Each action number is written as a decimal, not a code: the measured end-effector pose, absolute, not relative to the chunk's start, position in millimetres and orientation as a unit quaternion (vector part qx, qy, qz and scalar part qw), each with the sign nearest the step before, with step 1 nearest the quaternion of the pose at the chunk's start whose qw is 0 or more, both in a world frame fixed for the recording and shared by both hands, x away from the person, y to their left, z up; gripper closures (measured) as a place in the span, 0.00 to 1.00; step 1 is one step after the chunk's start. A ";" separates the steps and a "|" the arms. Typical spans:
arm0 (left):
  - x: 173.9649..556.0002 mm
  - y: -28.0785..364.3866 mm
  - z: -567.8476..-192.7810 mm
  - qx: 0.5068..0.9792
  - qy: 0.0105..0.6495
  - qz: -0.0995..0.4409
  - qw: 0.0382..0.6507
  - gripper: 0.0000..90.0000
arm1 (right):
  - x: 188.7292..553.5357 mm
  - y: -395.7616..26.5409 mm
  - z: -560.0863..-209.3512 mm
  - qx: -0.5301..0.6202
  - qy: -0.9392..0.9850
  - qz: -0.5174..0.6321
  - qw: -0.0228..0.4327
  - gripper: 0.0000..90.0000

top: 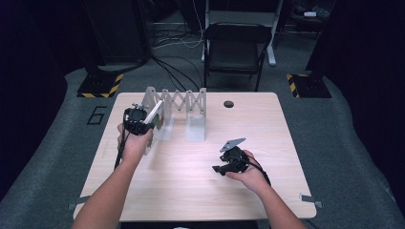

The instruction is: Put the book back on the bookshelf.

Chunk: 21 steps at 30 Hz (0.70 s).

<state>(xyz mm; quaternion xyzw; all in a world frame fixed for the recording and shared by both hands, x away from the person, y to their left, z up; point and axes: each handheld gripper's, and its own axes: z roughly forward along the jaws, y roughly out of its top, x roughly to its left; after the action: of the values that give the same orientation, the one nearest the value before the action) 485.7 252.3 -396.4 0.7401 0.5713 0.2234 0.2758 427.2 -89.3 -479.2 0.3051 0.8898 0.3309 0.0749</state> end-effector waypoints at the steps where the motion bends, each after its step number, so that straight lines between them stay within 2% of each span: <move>1: 486.4 252.8 -397.6 0.744 0.569 0.223 0.271 0.84 | 427.1 -89.3 -479.1 0.305 0.890 0.331 0.075 0.49; 21: 498.2 245.3 -416.6 0.730 0.583 0.228 0.274 0.84 | 426.6 -89.7 -480.3 0.303 0.890 0.333 0.072 0.49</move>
<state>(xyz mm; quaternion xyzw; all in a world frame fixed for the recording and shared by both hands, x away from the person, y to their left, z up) 498.2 245.3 -416.6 0.7297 0.5835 0.2281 0.2740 426.6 -89.7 -480.3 0.3030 0.8899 0.3334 0.0722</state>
